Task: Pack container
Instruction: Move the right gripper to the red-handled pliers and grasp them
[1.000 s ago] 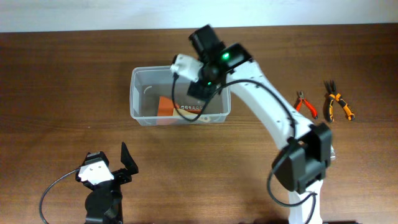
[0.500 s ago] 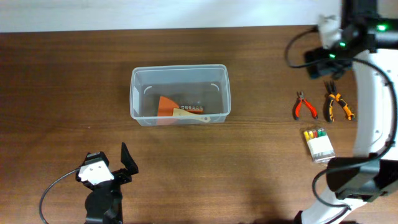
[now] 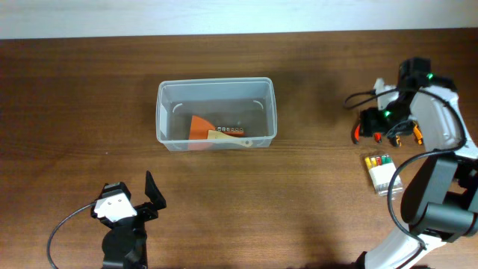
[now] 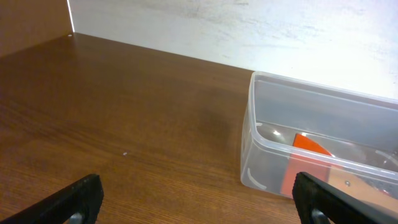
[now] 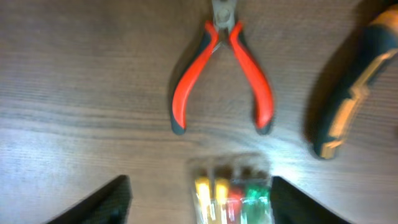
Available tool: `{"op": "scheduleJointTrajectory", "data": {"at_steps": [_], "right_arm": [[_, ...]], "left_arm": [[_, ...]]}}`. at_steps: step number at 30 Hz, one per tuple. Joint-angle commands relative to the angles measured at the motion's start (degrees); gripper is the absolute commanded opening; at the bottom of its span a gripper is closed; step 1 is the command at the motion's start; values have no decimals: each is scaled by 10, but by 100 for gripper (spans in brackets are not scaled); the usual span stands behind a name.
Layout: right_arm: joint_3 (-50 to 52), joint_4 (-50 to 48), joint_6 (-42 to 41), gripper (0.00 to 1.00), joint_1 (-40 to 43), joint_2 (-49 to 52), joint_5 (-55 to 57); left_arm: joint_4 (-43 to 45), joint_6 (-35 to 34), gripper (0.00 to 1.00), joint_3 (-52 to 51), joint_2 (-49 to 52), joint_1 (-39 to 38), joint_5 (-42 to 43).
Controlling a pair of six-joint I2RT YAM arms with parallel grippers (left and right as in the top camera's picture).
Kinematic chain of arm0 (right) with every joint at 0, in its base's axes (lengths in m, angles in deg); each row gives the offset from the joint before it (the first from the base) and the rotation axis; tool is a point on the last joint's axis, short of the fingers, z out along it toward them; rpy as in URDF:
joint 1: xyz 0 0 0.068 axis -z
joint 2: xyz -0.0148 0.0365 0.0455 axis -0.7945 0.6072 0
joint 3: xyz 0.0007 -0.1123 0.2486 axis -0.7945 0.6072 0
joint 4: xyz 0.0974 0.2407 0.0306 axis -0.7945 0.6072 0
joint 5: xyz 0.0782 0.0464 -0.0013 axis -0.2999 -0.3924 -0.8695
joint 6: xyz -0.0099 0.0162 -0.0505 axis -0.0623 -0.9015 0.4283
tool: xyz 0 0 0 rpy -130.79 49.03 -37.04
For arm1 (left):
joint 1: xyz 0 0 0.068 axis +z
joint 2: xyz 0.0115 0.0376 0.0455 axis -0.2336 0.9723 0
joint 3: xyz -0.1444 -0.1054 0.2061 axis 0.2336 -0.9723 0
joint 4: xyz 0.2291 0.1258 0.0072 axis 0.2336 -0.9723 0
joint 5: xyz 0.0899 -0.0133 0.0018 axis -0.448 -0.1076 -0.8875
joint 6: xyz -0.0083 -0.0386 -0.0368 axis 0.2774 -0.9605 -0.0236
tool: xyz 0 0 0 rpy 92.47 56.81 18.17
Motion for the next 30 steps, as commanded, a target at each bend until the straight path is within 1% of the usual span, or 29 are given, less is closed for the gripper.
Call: {"op": "scheduleJointTrajectory", "data": {"at_steps": [1, 4, 9, 13, 19, 23, 30], "right_arm": [[43, -26, -39, 66, -3, -4, -12], [71, -58, -47, 66, -6, -4, -24], [80, -101, -64, 66, -30, -4, -20], [80, -135, -113, 66, -51, -4, -7], [80, -154, -143, 65, -55, 7, 9], [80, -159, -143, 64, -54, 34, 10], [80, -171, -147, 64, -54, 51, 10]], "left_arm": [[-1, 5, 99, -2, -3, -2, -2], [-1, 5, 99, -2, -3, -2, -2], [-1, 5, 99, -2, -3, -2, -2], [-1, 5, 99, -2, -3, -2, -2], [-1, 5, 99, -2, -3, -2, -2], [-1, 5, 99, -2, -3, -2, -2], [-1, 5, 99, -2, -3, -2, -2]]}}
